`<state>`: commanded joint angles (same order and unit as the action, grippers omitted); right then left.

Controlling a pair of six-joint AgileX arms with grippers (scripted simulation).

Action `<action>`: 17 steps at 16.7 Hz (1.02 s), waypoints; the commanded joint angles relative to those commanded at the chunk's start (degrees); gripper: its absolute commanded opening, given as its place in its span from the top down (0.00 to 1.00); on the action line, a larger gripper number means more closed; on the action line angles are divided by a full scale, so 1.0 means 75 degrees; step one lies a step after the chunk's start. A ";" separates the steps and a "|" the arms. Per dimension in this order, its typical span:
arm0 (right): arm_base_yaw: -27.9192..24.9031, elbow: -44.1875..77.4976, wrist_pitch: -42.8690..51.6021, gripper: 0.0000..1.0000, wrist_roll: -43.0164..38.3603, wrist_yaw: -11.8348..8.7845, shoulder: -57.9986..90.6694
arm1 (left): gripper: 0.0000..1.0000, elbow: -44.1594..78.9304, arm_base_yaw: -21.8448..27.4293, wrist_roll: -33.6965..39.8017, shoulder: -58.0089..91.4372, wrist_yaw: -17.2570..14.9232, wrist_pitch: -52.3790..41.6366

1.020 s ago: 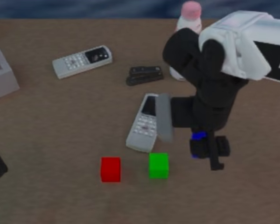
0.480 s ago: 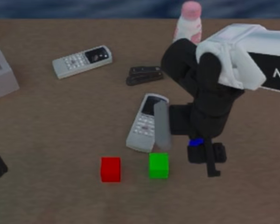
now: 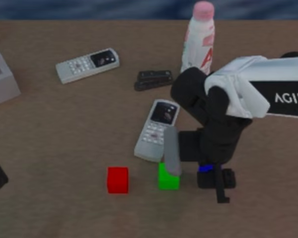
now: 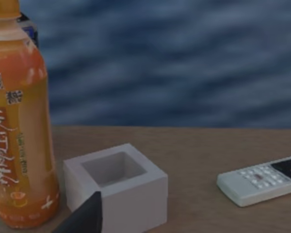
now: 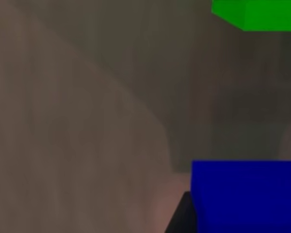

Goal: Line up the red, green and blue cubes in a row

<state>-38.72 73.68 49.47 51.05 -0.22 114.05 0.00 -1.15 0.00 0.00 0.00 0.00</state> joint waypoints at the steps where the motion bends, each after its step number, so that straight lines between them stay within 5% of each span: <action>1: 0.0000 0.0000 0.0000 1.00 0.0000 0.0000 0.0000 | 0.00 0.0000 0.0000 0.0000 0.0000 0.0000 0.0000; 14: 0.0000 0.0000 0.0000 0.02 0.0000 0.0000 0.0000 | 0.00 0.0000 0.0000 0.0000 0.0000 0.0000 0.0000; 17: 0.0000 0.0000 0.0000 0.00 0.0000 0.0000 0.0000 | 0.00 0.0000 0.0000 0.0000 0.0000 0.0000 0.0000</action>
<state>-38.72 73.68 49.47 51.05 -0.22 114.05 0.00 -1.15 0.00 0.00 0.00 0.00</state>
